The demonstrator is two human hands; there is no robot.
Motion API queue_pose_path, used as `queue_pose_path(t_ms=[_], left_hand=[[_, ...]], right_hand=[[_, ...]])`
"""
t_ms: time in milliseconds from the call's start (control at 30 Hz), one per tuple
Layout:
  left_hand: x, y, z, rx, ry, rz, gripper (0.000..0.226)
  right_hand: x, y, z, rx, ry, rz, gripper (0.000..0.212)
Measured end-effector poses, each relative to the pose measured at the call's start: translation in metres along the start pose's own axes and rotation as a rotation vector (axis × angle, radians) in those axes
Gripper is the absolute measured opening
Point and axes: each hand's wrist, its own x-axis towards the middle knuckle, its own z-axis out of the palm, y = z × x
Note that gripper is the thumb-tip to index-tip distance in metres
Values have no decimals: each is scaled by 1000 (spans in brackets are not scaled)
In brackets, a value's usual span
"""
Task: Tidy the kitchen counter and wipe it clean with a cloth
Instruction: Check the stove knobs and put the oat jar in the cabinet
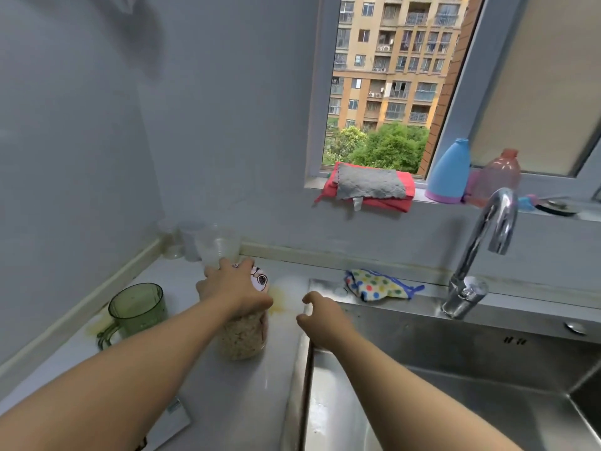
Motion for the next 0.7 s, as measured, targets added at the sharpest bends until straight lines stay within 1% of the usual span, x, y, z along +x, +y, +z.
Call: queue_pose_path(t_ms=[67,133,233,300,467,700], left_hand=[[-11,20,-3,-25,-14,67,57],[-23,43,-4,-32,-35,139,62],[-42,79,-4,-46,-69,239,73],[-57,106,-3,-59,-85,298,74],[-119,195,13,-65,-76,525,80],[-231,316,44,-93,-128,730,77]], right_hand=[[-9,8,-10,11,29,15,42],[-21,21,-24,28,70,45,39],[-44,47,-47,24,127,89,41],[-62,69,-63,16,160,122,43],[-127,143,-110,41,265,235,43],[-246,250,-159,80,371,404,42]])
